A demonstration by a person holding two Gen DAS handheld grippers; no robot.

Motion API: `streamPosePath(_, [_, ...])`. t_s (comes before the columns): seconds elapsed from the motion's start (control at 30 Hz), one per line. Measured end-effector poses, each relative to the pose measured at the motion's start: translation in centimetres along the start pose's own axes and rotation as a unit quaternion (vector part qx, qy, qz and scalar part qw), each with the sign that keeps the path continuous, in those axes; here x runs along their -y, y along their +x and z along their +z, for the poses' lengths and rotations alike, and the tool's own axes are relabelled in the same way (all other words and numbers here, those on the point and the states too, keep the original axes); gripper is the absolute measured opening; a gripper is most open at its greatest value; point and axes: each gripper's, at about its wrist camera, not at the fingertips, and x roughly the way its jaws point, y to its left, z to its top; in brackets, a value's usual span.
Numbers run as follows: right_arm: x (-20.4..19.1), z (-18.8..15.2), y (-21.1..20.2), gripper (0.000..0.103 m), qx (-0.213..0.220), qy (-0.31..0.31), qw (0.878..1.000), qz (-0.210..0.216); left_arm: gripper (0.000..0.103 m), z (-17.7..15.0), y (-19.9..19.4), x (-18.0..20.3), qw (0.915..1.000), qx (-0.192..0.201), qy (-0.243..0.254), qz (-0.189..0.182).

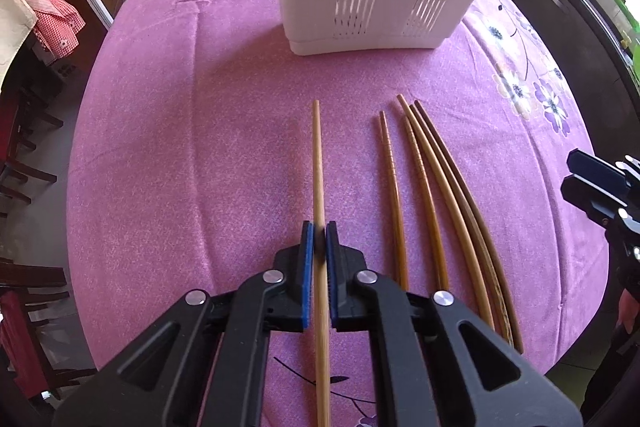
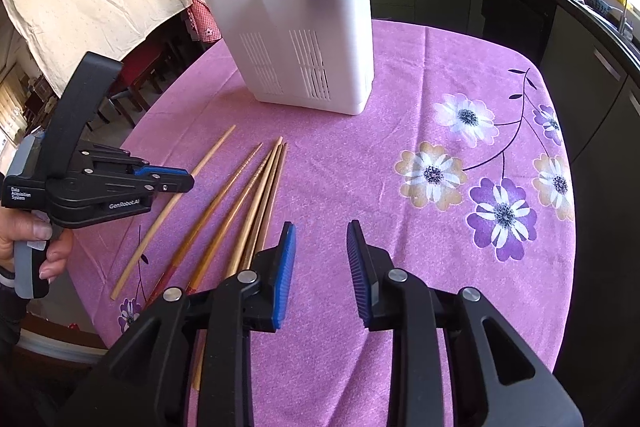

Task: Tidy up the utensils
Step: 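Grasp another wooden chopstick with the left gripper and lift it upright, then grasp another chopstick with the right gripper and lift it while the left holds its chopstick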

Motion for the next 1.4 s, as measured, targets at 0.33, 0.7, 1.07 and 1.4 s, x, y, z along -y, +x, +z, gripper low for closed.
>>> streamPosePath(0.33, [-2.6,1.6,3.1,0.027,-0.040,-0.022,0.999,0.013,0.006,-2.2,-7.6,-0.4,0.9918,0.127,0.007,-0.014])
streamPosePath(0.7, [-3.5,2.9,6.5,0.014,-0.089,-0.020,0.996,0.016,0.006,-4.9,-12.3,0.6,0.9778,0.206,0.036,-0.019])
streamPosePath(1.07, [-5.5,3.2,8.2,0.012,-0.105,-0.044,0.993,-0.021,0.006,-5.4,-12.9,-0.1,0.9747,0.219,0.037,-0.024])
streamPosePath(1.4, [-7.5,3.5,9.8,0.008,-0.099,-0.066,0.992,-0.048,0.006,-5.6,-12.6,-0.6,0.9761,0.213,0.034,-0.026])
